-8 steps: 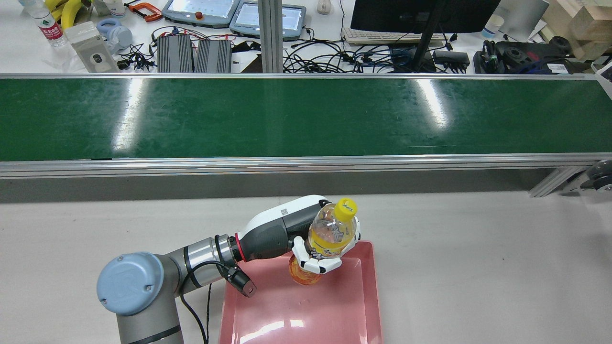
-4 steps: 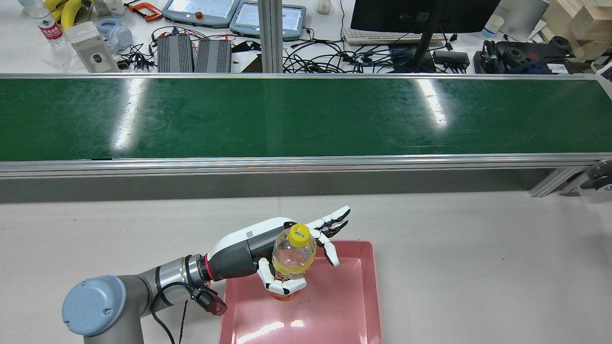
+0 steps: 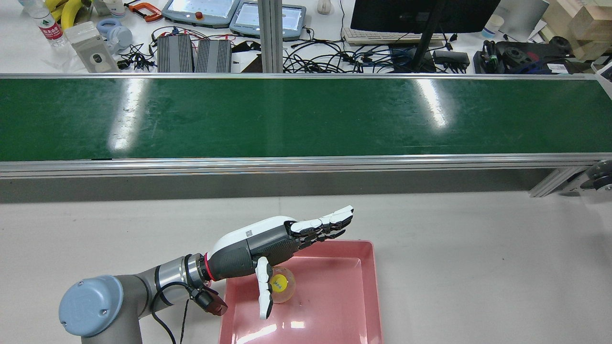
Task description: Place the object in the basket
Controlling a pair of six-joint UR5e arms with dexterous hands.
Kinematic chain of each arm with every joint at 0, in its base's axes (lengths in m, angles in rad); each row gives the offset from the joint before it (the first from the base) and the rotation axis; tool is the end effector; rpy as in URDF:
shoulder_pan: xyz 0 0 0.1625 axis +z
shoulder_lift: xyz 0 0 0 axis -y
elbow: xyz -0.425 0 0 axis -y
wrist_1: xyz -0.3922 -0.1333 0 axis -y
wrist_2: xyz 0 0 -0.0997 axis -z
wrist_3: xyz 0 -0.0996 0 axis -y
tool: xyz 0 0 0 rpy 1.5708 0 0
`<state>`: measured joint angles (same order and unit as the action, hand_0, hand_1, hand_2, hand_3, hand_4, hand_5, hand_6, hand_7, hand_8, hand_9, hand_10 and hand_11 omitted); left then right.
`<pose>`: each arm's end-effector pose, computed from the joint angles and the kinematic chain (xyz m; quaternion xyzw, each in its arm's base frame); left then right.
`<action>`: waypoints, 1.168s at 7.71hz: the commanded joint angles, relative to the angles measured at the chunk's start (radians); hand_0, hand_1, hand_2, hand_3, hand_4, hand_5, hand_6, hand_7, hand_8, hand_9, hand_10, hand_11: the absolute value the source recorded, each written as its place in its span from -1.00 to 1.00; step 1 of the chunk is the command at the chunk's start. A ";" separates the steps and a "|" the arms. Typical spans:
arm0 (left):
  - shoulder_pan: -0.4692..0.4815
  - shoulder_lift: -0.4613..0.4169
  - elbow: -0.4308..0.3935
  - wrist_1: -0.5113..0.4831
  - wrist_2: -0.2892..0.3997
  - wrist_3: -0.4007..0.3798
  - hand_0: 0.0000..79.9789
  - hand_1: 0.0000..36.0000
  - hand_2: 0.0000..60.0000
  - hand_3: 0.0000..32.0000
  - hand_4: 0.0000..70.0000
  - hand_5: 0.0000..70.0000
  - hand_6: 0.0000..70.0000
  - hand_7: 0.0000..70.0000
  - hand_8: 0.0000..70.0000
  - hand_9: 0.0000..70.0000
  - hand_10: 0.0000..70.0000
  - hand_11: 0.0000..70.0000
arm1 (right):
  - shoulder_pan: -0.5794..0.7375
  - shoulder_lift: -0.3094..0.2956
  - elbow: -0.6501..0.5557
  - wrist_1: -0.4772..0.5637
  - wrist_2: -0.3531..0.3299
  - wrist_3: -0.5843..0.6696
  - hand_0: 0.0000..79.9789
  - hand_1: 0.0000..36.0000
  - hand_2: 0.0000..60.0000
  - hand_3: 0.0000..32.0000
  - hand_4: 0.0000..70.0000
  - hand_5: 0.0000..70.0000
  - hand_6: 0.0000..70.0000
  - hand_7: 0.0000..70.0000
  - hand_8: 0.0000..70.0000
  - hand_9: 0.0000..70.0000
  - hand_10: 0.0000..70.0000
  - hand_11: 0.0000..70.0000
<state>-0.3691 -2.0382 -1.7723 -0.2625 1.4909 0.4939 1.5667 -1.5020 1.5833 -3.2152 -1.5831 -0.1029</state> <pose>0.5445 -0.3621 0.2785 -0.3170 0.8941 -0.2362 0.2104 0.1299 -0.5210 0.6536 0.0307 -0.7092 0.7031 0.0420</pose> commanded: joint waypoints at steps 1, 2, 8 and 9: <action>-0.001 -0.005 -0.004 0.017 0.002 -0.003 0.22 -0.99 -1.00 -1.00 -0.63 -0.97 -1.00 -0.94 -0.90 -0.81 -0.88 -0.80 | -0.001 -0.001 0.000 0.000 0.000 -0.001 -1.00 -1.00 -1.00 -1.00 -1.00 -1.00 -1.00 -1.00 -1.00 -1.00 -1.00 -1.00; -0.001 -0.007 -0.027 0.049 0.003 -0.005 0.23 -0.99 -1.00 -1.00 -0.63 -0.96 -1.00 -0.95 -0.90 -0.81 -0.87 -0.79 | -0.001 0.000 0.000 0.000 0.000 -0.001 -1.00 -1.00 -1.00 -1.00 -1.00 -1.00 -1.00 -1.00 -1.00 -1.00 -1.00 -1.00; -0.002 -0.008 -0.046 0.083 0.003 -0.009 0.21 -0.97 -1.00 -1.00 -0.62 -0.92 -1.00 -0.97 -0.88 -0.78 -0.89 -0.82 | -0.001 -0.001 0.000 0.000 0.000 -0.001 -1.00 -1.00 -1.00 -1.00 -1.00 -1.00 -1.00 -1.00 -1.00 -1.00 -1.00 -1.00; -0.004 -0.010 -0.046 0.091 0.003 -0.012 0.22 -0.94 -1.00 -1.00 -0.63 -0.92 -1.00 -0.97 -0.89 -0.79 -0.88 -0.81 | -0.001 -0.001 0.000 0.000 0.000 -0.001 -1.00 -1.00 -1.00 -1.00 -1.00 -1.00 -1.00 -1.00 -1.00 -1.00 -1.00 -1.00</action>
<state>-0.3712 -2.0460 -1.8168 -0.1838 1.4941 0.4847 1.5662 -1.5032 1.5831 -3.2152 -1.5831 -0.1042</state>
